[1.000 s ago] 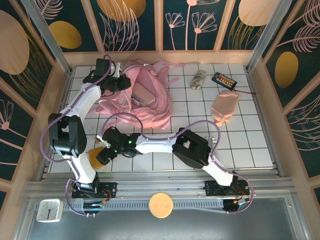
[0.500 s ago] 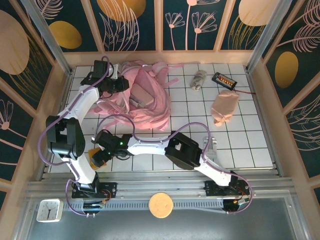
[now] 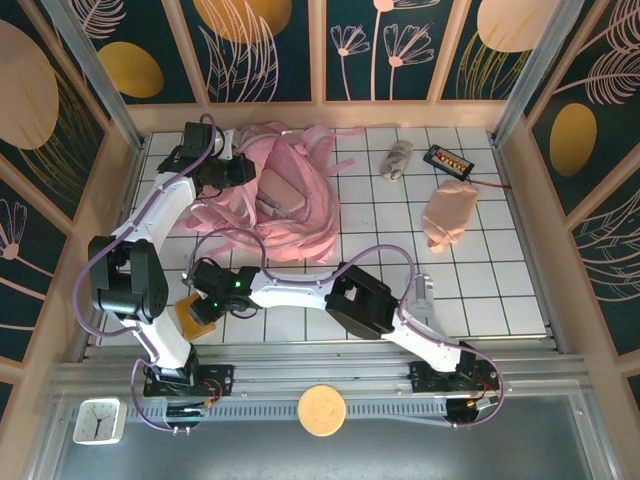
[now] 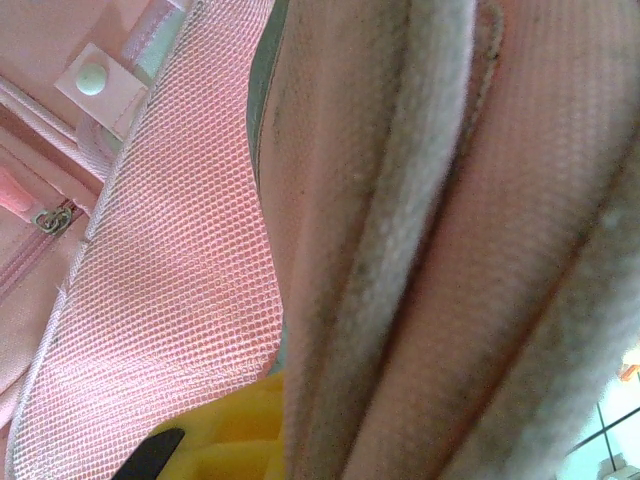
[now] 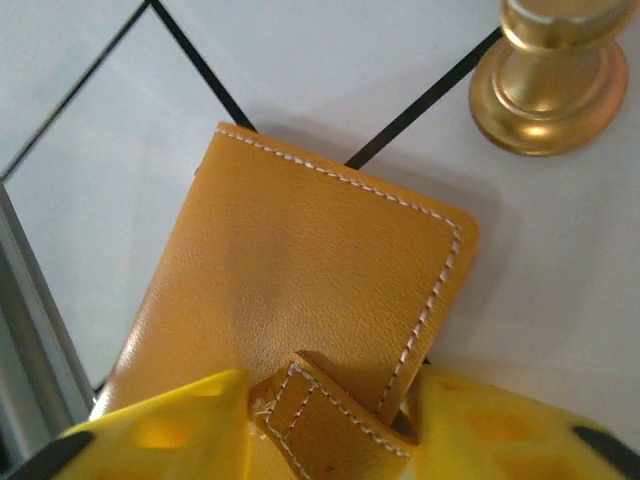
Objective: Pack the student bag
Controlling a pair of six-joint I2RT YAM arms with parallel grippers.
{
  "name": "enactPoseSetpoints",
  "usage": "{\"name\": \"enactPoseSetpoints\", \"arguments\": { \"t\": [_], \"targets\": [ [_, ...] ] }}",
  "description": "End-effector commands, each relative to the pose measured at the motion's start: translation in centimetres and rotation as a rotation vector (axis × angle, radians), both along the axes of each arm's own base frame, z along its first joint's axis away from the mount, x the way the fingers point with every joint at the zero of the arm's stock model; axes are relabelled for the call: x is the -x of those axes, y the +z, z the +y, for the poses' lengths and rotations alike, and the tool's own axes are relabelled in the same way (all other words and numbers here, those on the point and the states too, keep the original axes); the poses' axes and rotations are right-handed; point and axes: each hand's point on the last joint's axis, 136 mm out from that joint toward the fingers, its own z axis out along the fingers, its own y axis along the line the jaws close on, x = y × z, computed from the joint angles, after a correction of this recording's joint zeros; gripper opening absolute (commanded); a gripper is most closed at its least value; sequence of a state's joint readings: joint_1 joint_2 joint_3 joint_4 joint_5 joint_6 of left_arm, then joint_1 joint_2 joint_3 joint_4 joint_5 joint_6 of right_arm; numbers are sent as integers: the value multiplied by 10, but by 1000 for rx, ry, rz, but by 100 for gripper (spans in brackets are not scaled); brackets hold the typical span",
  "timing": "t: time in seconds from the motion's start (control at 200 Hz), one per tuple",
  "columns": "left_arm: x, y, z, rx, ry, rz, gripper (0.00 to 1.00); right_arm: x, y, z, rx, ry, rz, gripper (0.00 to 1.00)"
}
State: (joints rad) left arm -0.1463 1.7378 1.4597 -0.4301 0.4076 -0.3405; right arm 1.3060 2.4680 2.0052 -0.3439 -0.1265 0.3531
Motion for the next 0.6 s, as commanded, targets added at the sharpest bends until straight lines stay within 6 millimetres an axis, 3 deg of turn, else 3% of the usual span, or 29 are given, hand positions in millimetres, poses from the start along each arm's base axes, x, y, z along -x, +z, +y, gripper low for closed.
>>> {"name": "enactPoseSetpoints", "arguments": {
  "t": [0.0, 0.05, 0.155, 0.32, 0.49, 0.596],
  "targets": [
    [-5, 39, 7, 11, -2, -131, 0, 13, -35, -16, 107, 28, 13, 30],
    [-5, 39, 7, 11, -1, -131, 0, 10, -31, -17, 101, 24, 1, 17],
    [-5, 39, 8, 13, -1, -130, 0, -1, -17, -27, 96, -9, -32, 0],
    [-10, 42, 5, 32, -3, -132, 0, -15, 11, -67, 55, -89, -22, 0],
    [-15, 49, 1, 68, -2, -143, 0, -26, 23, -142, 59, -199, 21, 0],
    [-17, 54, -1, 87, -3, -152, 0, -40, 42, -183, 25, -264, 9, 0]
  ]
}}
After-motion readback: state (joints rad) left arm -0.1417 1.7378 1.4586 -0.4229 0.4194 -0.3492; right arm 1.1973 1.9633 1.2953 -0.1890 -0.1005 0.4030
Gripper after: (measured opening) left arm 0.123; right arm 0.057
